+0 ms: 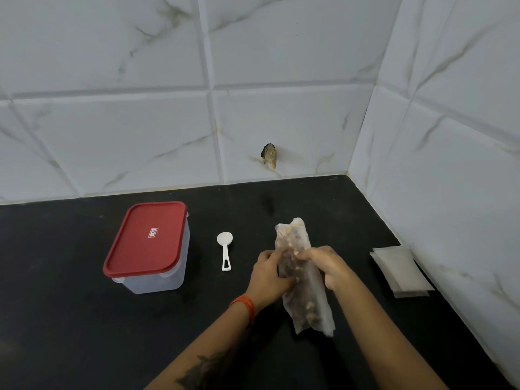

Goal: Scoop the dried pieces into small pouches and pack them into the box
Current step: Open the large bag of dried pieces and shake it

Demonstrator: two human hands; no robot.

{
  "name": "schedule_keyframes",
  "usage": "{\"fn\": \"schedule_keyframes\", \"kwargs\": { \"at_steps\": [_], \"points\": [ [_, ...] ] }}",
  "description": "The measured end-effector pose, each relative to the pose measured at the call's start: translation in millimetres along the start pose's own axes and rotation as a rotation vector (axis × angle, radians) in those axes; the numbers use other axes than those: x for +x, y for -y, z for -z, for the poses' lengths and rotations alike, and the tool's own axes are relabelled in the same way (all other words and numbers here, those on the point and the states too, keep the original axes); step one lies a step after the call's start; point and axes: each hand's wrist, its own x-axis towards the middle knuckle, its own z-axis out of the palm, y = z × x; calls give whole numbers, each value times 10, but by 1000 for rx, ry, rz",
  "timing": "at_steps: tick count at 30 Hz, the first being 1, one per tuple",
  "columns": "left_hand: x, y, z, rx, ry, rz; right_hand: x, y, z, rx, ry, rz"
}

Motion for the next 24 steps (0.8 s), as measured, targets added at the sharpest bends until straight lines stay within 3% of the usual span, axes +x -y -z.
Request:
{"fn": "schedule_keyframes", "kwargs": {
  "at_steps": [4,10,20,24],
  "points": [
    [25,-151,64,-100,-3,-35,-86,55,14,-7,29,43],
    [16,-263,132,-319,25,73,-203,150,63,83,-15,163],
    [25,-299,197,-134,-232,53,-428,355,19,114,73,179],
    [29,-391,301,-178,-241,13,-507,437,26,146,98,228]
  ]
}}
